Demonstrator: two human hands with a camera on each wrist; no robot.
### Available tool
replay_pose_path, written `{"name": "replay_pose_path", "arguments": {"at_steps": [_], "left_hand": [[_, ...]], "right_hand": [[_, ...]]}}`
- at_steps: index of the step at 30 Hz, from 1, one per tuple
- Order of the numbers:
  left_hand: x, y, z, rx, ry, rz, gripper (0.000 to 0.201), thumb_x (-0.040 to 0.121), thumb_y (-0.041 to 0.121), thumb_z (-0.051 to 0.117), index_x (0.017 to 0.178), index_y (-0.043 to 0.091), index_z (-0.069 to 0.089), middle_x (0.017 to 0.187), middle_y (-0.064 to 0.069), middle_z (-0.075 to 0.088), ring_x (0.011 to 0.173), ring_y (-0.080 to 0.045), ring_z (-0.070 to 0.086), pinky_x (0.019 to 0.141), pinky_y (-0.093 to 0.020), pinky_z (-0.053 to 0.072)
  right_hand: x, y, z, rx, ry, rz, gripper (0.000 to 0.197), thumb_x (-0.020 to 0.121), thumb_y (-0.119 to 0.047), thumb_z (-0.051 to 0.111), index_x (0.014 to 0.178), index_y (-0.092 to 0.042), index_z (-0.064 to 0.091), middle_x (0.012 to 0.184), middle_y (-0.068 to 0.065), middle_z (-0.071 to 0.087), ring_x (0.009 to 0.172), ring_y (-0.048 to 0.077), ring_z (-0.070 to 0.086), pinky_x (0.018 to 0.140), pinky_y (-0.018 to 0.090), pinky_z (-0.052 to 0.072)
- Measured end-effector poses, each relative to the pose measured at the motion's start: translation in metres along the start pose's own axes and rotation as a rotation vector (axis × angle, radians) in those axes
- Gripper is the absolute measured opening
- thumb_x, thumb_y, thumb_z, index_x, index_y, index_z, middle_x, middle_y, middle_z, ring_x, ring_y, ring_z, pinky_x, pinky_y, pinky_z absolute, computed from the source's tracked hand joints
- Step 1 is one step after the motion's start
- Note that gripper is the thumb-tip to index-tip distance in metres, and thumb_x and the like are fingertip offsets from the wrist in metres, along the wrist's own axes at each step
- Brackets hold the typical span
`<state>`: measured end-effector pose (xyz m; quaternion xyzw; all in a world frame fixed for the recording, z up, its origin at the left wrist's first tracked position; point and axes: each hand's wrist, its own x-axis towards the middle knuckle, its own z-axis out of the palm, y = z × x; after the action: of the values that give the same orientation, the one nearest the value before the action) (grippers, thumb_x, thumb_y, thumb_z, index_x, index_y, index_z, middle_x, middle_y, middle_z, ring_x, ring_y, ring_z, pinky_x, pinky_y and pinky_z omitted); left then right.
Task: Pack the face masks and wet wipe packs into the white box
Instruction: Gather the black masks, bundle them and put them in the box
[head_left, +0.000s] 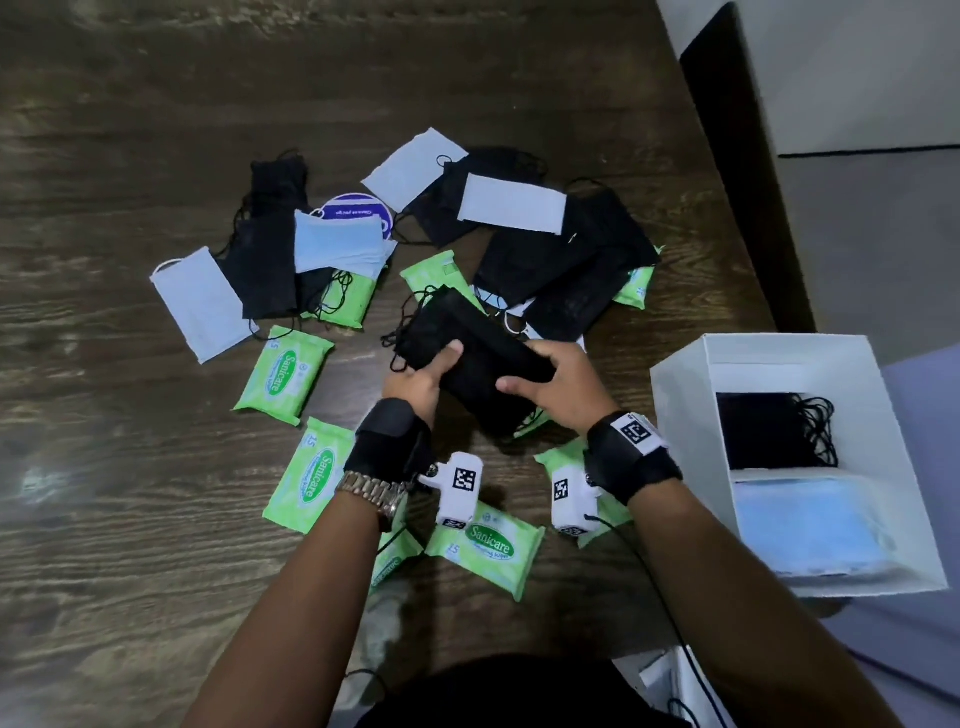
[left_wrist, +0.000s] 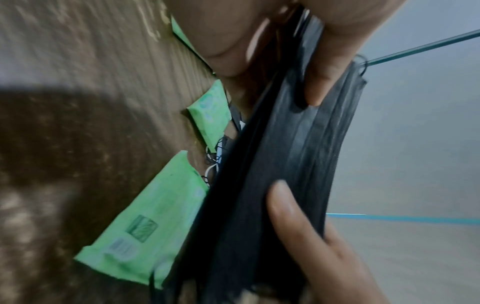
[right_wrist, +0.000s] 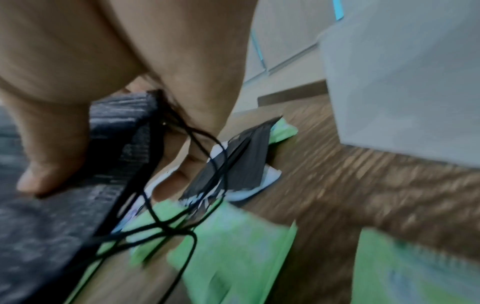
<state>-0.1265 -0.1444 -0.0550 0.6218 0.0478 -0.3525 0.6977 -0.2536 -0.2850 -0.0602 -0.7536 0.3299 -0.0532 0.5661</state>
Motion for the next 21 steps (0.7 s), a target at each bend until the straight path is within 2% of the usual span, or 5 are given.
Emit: {"name": "replay_pose_path", "arguments": {"at_steps": [4, 8, 12, 14, 21], "left_hand": [[0.001, 0.013, 0.038, 0.286, -0.068, 0.224, 0.049, 0.077, -0.004, 0.073, 0.115, 0.013, 0.048, 0.089, -0.003, 0.062, 0.076, -0.004, 0.063, 0.072, -0.025, 0.054], [-0.016, 0.015, 0.105, 0.493, -0.38, 0.414, 0.075, 0.07, -0.003, 0.077, 0.126, 0.033, 0.042, 0.109, 0.008, 0.058, 0.094, -0.008, 0.061, 0.083, -0.027, 0.055], [-0.034, -0.007, 0.193, 1.008, -0.671, 0.668, 0.039, 0.068, 0.017, 0.074, 0.105, 0.022, 0.068, 0.105, -0.002, 0.063, 0.095, -0.02, 0.06, 0.084, -0.032, 0.049], [-0.04, -0.027, 0.235, 1.248, -0.765, 0.638, 0.026, 0.071, 0.016, 0.075, 0.097, 0.017, 0.071, 0.103, -0.008, 0.062, 0.096, -0.028, 0.06, 0.084, -0.032, 0.047], [-0.06, -0.084, 0.328, 1.878, -0.989, 0.614, 0.029, 0.067, 0.023, 0.072, 0.095, 0.019, 0.066, 0.098, -0.008, 0.066, 0.095, -0.031, 0.065, 0.081, -0.038, 0.055]], "right_hand": [[-0.017, 0.008, -0.072, -0.025, 0.193, 0.048, 0.042, 0.067, -0.028, 0.091, 0.102, -0.015, 0.071, 0.1, 0.003, 0.073, 0.095, 0.017, 0.069, 0.086, 0.032, 0.056], [-0.043, 0.017, -0.152, 0.09, 0.378, 0.057, 0.045, 0.075, -0.004, 0.084, 0.114, -0.002, 0.062, 0.103, 0.001, 0.071, 0.089, 0.0, 0.068, 0.084, 0.019, 0.053], [-0.064, 0.053, -0.231, -0.067, 0.506, 0.165, 0.058, 0.07, -0.003, 0.087, 0.12, -0.006, 0.058, 0.106, 0.005, 0.07, 0.088, 0.003, 0.068, 0.088, 0.022, 0.053], [-0.072, 0.072, -0.263, -0.267, 0.488, 0.277, 0.058, 0.065, -0.015, 0.091, 0.115, -0.015, 0.061, 0.106, 0.004, 0.07, 0.096, 0.017, 0.068, 0.093, 0.034, 0.054], [-0.082, 0.113, -0.309, -0.647, 0.232, 0.56, 0.045, 0.069, -0.005, 0.083, 0.111, -0.007, 0.068, 0.114, 0.016, 0.067, 0.106, 0.033, 0.063, 0.088, 0.032, 0.051]]}}
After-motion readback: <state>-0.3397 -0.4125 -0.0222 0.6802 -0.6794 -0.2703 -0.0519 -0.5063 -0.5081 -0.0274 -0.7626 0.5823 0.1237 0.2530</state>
